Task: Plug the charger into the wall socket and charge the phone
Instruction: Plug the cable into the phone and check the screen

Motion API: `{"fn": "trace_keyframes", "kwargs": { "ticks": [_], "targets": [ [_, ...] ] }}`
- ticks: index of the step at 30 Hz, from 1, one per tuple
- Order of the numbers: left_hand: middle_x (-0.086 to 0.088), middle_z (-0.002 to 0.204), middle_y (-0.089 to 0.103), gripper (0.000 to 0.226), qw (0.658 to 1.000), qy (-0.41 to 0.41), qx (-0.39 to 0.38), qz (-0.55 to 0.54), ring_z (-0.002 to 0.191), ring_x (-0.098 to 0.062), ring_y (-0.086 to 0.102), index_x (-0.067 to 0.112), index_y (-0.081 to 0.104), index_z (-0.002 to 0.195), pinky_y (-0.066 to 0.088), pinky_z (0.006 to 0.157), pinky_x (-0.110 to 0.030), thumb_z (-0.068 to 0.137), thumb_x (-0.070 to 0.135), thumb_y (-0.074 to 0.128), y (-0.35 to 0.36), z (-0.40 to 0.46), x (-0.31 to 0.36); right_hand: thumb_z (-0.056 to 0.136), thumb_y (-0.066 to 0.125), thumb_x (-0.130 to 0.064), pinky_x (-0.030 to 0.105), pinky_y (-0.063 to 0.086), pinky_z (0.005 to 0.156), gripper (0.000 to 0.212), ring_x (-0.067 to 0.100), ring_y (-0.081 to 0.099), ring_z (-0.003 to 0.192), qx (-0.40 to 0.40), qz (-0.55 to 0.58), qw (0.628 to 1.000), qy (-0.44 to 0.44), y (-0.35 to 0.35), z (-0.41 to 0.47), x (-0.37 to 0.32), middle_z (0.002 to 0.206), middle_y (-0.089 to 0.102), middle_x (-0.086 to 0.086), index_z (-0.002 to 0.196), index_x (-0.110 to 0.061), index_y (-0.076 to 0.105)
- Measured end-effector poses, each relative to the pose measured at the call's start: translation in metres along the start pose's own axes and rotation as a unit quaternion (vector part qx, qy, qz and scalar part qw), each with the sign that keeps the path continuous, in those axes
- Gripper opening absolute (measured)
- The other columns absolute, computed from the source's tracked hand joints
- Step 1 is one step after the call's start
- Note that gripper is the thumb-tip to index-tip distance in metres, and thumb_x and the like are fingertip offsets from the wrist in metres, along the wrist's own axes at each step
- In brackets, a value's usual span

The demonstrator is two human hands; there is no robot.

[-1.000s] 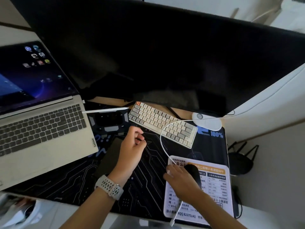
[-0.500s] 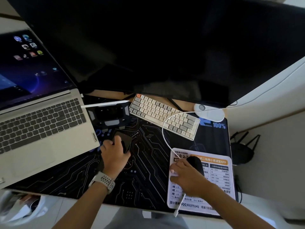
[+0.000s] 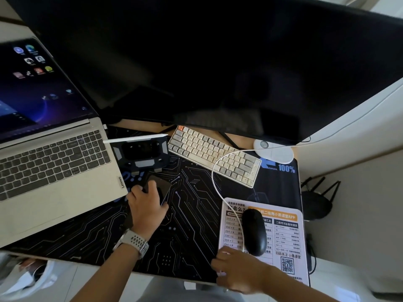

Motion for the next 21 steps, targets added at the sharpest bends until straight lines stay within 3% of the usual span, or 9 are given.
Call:
{"fn": "trace_keyframes", "kwargs": {
  "ticks": [3, 6, 8, 10, 13, 15, 17, 21],
  "targets": [
    [-0.031, 0.124, 0.036, 0.059, 1.000, -0.004, 0.000, 0.003, 0.115, -0.045, 0.034, 0.009, 0.043, 0.119, 0.037, 0.095, -0.053, 0.074, 0.023, 0.079, 0.001, 0.002, -0.005, 0.078, 0.063, -0.030, 0.030, 0.048, 0.081, 0.007, 0.017, 0.052, 0.082, 0.045, -0.012, 0.999, 0.007, -0.006, 0.003, 0.000, 0.089, 0.056, -0.003, 0.077, -0.024, 0.061],
    [-0.032, 0.120, 0.040, 0.064, 1.000, -0.004, 0.000, 0.024, 0.112, -0.046, 0.037, 0.007, 0.044, 0.122, 0.036, 0.095, -0.051, 0.072, 0.026, 0.080, 0.002, 0.006, -0.012, 0.083, 0.064, -0.031, 0.027, 0.049, 0.074, 0.010, 0.016, 0.056, 0.083, 0.148, 0.108, 0.979, 0.087, -0.027, 0.009, 0.005, 0.092, 0.059, 0.000, 0.084, -0.021, 0.065],
    [-0.030, 0.116, 0.043, 0.067, 0.999, -0.004, -0.005, 0.035, 0.108, -0.044, 0.040, 0.007, 0.044, 0.122, 0.035, 0.095, -0.049, 0.072, 0.031, 0.080, 0.003, 0.007, -0.015, 0.085, 0.066, -0.028, 0.027, 0.050, 0.075, 0.011, 0.012, 0.058, 0.088, 0.240, 0.274, 0.913, 0.184, -0.049, 0.013, 0.016, 0.095, 0.061, 0.002, 0.087, -0.017, 0.067],
    [-0.027, 0.113, 0.045, 0.069, 0.999, -0.005, -0.010, 0.040, 0.105, -0.042, 0.043, 0.006, 0.044, 0.122, 0.035, 0.094, -0.048, 0.072, 0.038, 0.079, 0.004, 0.008, -0.017, 0.085, 0.067, -0.023, 0.023, 0.050, 0.082, 0.008, 0.006, 0.059, 0.090, 0.314, 0.406, 0.817, 0.263, -0.072, 0.012, 0.030, 0.094, 0.064, -0.002, 0.086, -0.015, 0.068],
    [-0.029, 0.117, 0.044, 0.074, 0.999, -0.005, -0.012, 0.040, 0.106, -0.044, 0.044, 0.006, 0.045, 0.123, 0.038, 0.094, -0.049, 0.070, 0.043, 0.081, 0.005, 0.009, -0.017, 0.087, 0.068, -0.011, 0.021, 0.052, 0.079, 0.006, 0.007, 0.064, 0.082, 0.399, 0.553, 0.666, 0.302, -0.109, 0.008, 0.053, 0.086, 0.070, -0.003, 0.087, -0.017, 0.069],
    [-0.030, 0.121, 0.043, 0.076, 0.999, -0.001, -0.012, 0.038, 0.108, -0.046, 0.044, 0.006, 0.046, 0.123, 0.040, 0.094, -0.051, 0.068, 0.043, 0.083, 0.007, 0.010, -0.015, 0.086, 0.069, -0.013, 0.019, 0.053, 0.078, 0.007, 0.012, 0.066, 0.082, 0.461, 0.591, 0.593, 0.295, -0.134, 0.004, 0.068, 0.088, 0.072, 0.003, 0.088, -0.019, 0.071],
    [-0.029, 0.122, 0.042, 0.078, 0.999, 0.004, -0.015, 0.041, 0.109, -0.046, 0.044, 0.007, 0.045, 0.123, 0.040, 0.095, -0.052, 0.066, 0.043, 0.084, 0.008, 0.011, -0.012, 0.086, 0.069, -0.017, 0.016, 0.052, 0.079, 0.005, 0.010, 0.067, 0.084, 0.508, 0.592, 0.565, 0.269, -0.159, 0.004, 0.079, 0.088, 0.072, 0.004, 0.087, -0.021, 0.072],
    [-0.027, 0.122, 0.041, 0.079, 0.998, 0.015, -0.018, 0.052, 0.109, -0.046, 0.045, 0.009, 0.043, 0.124, 0.041, 0.094, -0.052, 0.064, 0.036, 0.087, 0.010, 0.012, -0.010, 0.087, 0.066, -0.017, 0.015, 0.051, 0.078, 0.011, 0.005, 0.067, 0.083, 0.558, 0.574, 0.554, 0.227, -0.191, 0.009, 0.095, 0.084, 0.073, -0.007, 0.086, -0.027, 0.072]
  ]
}}
Point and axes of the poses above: each hand's wrist, its own z-axis towards the middle knuckle, its own y-axis out of the palm, x = y × z, the point moved 4 cm from there along z, towards the middle knuckle
